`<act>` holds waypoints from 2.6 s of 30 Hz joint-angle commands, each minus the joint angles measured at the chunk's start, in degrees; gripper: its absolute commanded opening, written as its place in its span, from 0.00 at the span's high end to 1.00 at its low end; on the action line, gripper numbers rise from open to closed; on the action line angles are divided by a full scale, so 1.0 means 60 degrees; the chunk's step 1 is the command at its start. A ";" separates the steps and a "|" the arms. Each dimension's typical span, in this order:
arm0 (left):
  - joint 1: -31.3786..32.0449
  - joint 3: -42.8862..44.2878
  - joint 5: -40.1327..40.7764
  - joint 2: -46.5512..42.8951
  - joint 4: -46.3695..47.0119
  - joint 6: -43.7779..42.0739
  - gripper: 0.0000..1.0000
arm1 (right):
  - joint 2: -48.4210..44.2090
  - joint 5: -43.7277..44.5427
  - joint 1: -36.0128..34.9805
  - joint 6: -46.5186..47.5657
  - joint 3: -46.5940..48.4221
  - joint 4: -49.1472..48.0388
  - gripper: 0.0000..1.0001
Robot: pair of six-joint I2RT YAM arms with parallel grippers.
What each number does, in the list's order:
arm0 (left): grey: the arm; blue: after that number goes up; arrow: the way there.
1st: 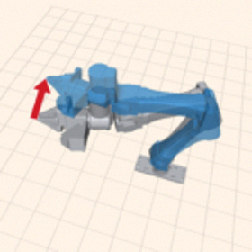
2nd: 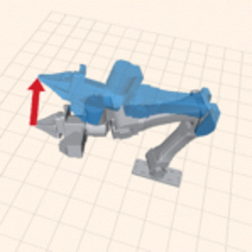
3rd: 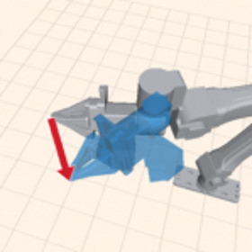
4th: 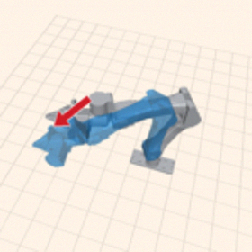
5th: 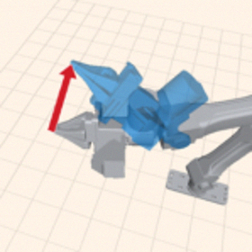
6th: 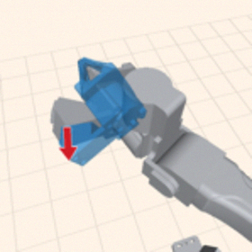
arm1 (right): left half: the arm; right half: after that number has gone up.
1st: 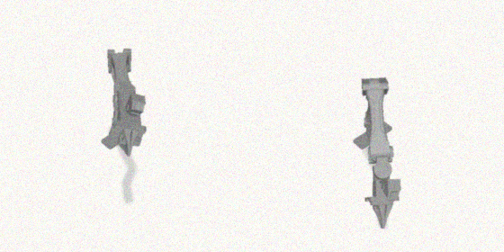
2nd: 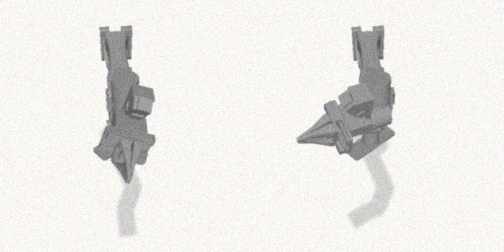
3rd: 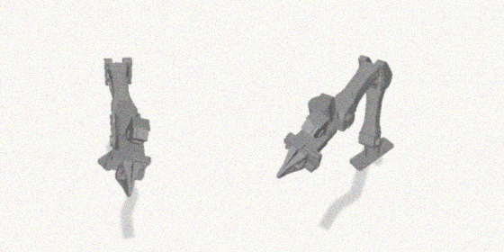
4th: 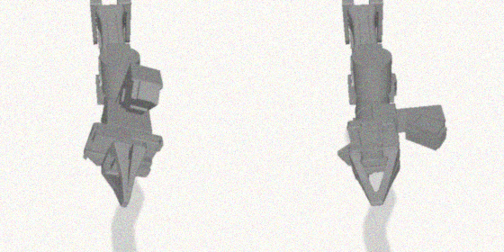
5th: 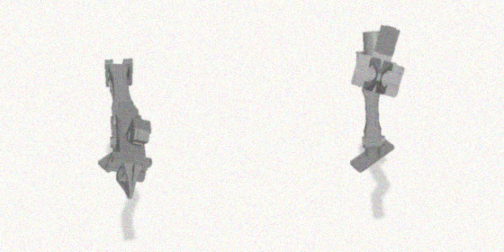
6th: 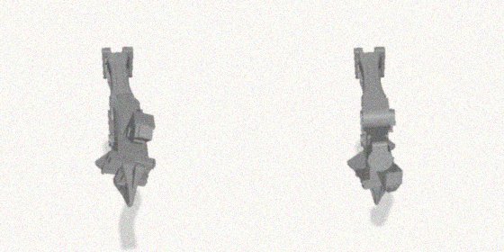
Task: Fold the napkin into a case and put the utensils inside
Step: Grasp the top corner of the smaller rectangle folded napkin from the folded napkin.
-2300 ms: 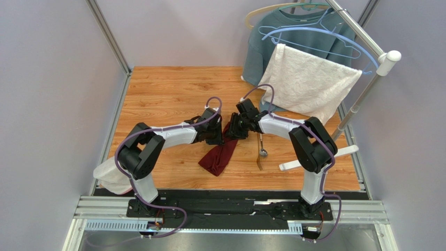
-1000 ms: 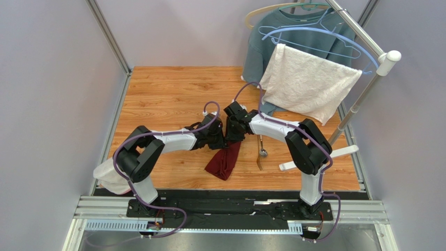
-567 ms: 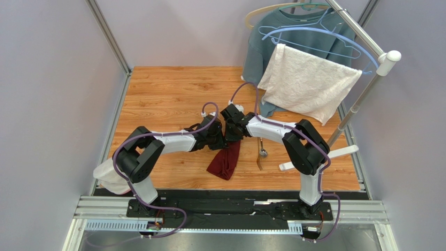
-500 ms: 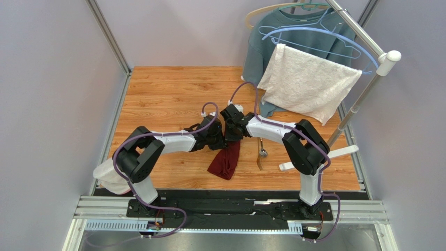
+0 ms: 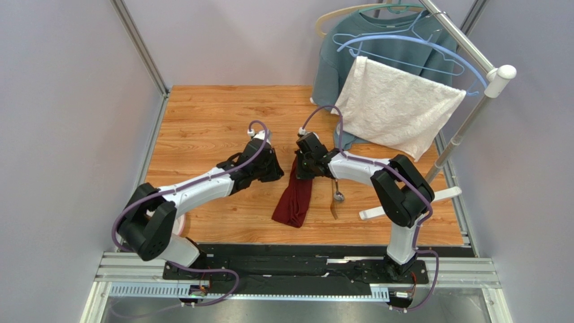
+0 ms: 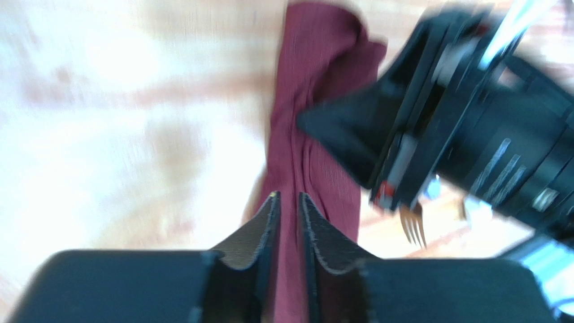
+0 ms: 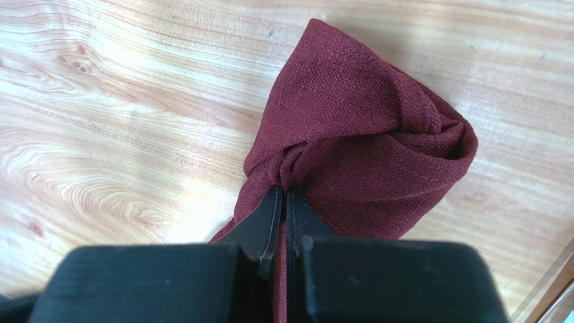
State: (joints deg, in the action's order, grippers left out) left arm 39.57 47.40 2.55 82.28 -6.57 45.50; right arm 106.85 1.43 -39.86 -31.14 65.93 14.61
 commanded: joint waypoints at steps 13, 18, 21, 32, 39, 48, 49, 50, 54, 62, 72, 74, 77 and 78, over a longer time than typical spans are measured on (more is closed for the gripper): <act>-0.0106 0.3335 -0.0439 0.3703 -0.0224 -0.3773 0.77 | -0.0640 -0.1996 0.0740 0.0692 -0.0676 -0.0809 1.00; -0.0106 0.3278 -0.1244 0.3835 0.0273 -0.3643 0.73 | -0.0611 -0.2113 0.0856 0.0634 -0.0691 -0.0868 1.00; -0.0106 0.3482 -0.1391 0.4069 0.0173 -0.3598 0.72 | -0.0596 -0.2172 0.0857 0.0590 -0.0720 -0.0926 1.00; -0.0106 0.3820 -0.0717 0.4378 -0.0224 -0.3423 0.94 | -0.0684 -0.2275 0.0988 0.0560 -0.0764 -0.0766 1.00; -0.0106 0.2810 -0.0556 0.3309 0.0608 -0.3233 1.00 | -0.0933 -0.2670 0.1032 0.0707 -0.0647 -0.0019 1.00; 0.0421 0.1973 -0.0439 0.2707 0.1563 -0.3012 1.00 | -0.0641 -0.3153 0.1032 0.0546 -0.0178 0.0494 1.00; 0.0450 0.1988 -0.0439 0.2736 0.1607 -0.2998 1.00 | -0.0640 -0.3255 0.1018 0.0531 -0.0149 0.0494 1.00; 0.0436 0.2017 -0.0439 0.2766 0.1578 -0.2983 1.00 | -0.0640 -0.3256 0.1032 0.0415 -0.0163 0.0422 1.00; 0.0509 0.1828 -0.0439 0.2795 0.1739 -0.2823 1.00 | -0.0714 -0.2920 0.1047 -0.0083 0.0128 0.0464 1.00; 0.0626 0.1329 -0.0454 0.2649 0.1812 -0.2573 1.00 | -0.1151 -0.1792 0.1457 -0.2309 -0.0352 -0.0995 1.00; 0.0626 0.1255 -0.0586 0.2648 0.1857 -0.2543 1.00 | 0.0105 -0.2050 0.1325 -0.2326 -0.0355 -0.3124 1.00; 0.0626 0.1387 -0.0440 0.2693 0.1522 -0.2645 1.00 | 0.0020 -0.2157 0.1150 -0.2151 -0.0645 -0.3269 1.00; 0.0612 0.1636 -0.0120 0.2707 0.1198 -0.2690 1.00 | -0.0098 -0.2843 0.1106 -0.2077 -0.1041 -0.3446 1.00; 0.0597 0.1709 -0.0073 0.2722 0.1154 -0.2632 1.00 | -0.0112 -0.3151 0.1091 -0.2018 -0.1086 -0.3373 1.00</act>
State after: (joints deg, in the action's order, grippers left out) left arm 42.68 54.72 0.80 99.83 2.13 29.67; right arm 106.61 -11.81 -32.58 -44.77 60.58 -0.01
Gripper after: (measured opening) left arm 0.007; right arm 0.014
